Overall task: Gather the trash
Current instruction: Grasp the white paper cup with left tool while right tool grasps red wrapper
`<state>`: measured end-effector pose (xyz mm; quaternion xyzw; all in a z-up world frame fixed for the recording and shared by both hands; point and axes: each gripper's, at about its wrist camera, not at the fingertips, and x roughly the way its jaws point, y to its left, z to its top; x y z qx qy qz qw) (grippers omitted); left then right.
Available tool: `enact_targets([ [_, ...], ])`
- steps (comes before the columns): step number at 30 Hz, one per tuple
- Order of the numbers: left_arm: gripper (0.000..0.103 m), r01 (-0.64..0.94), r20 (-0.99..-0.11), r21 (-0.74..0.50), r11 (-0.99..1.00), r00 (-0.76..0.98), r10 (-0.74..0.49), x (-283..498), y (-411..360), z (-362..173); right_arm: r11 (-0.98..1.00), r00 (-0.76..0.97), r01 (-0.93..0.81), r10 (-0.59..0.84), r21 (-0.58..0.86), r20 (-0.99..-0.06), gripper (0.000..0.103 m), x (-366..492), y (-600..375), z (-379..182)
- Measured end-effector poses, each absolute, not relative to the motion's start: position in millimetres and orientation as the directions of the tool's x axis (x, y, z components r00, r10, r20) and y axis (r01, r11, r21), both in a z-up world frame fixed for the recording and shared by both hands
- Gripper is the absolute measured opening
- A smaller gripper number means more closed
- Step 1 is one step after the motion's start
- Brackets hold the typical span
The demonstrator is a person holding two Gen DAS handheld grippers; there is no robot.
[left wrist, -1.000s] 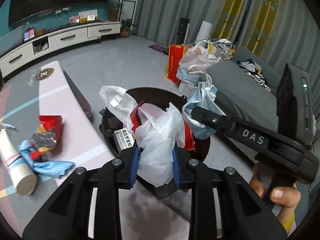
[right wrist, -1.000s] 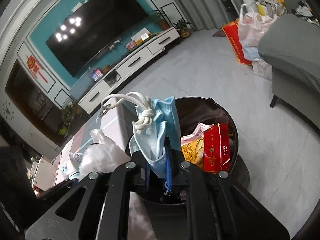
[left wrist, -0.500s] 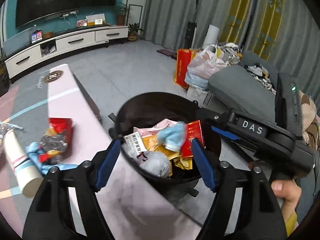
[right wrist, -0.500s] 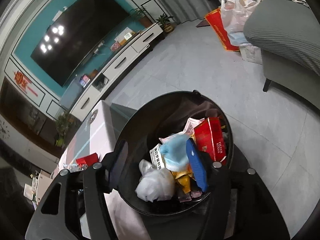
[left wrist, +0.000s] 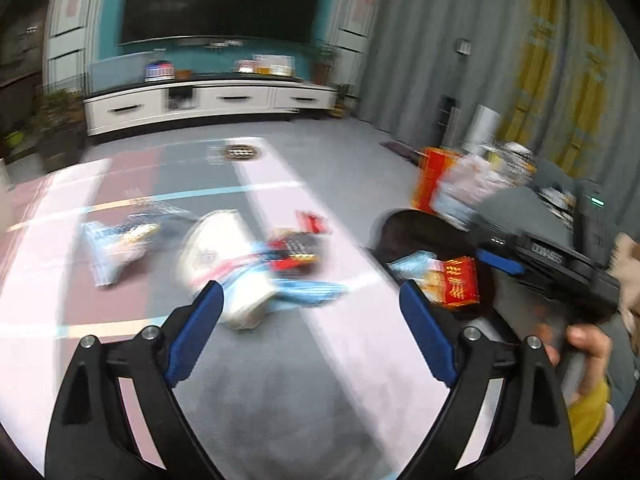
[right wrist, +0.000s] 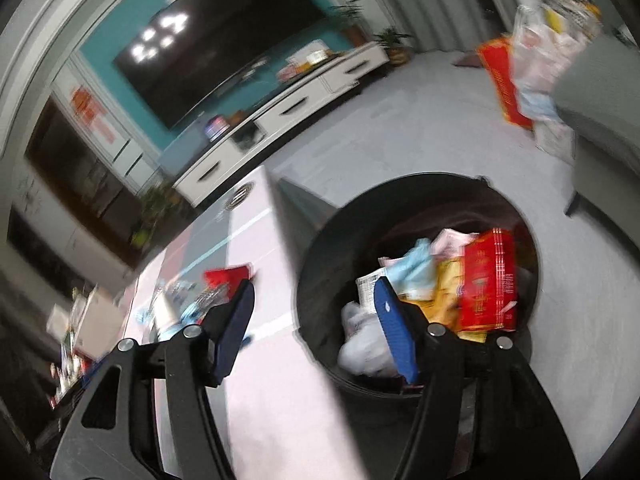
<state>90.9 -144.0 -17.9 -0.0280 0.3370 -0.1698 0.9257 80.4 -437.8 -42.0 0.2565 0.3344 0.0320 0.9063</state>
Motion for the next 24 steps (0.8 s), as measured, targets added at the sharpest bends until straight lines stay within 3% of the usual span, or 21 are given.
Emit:
enact_targets([
  [3, 0.090, 0.201, -0.633, -0.168, 0.965, 0.729, -0.262, 94.9, -106.5, -26.4, 0.897, 0.758, 0.048, 0.254, 0.439, -0.601, 0.065, 82.8, -407.9, -38.9],
  [10, 0.090, 0.120, -0.676, -0.283, 0.952, 0.679, -0.286, 108.0, -62.4, -50.6, 0.933, 0.706, -0.021, 0.269, 0.360, -0.655, 0.065, 111.1, -349.0, -54.2],
  [18, 0.090, 0.144, -0.675, -0.284, 0.948, 0.672, -0.304, 115.1, -77.2, -54.6, 0.869, 0.704, 0.022, 0.338, 0.495, -0.625, 0.065, 131.8, -335.6, -63.5],
  [24, 0.090, 0.174, -0.697, -0.201, 0.964, 0.667, -0.265, 136.8, -128.5, -56.1, 0.807, 0.724, 0.074, 0.360, 0.586, -0.588, 0.065, 136.6, -348.5, -66.3],
])
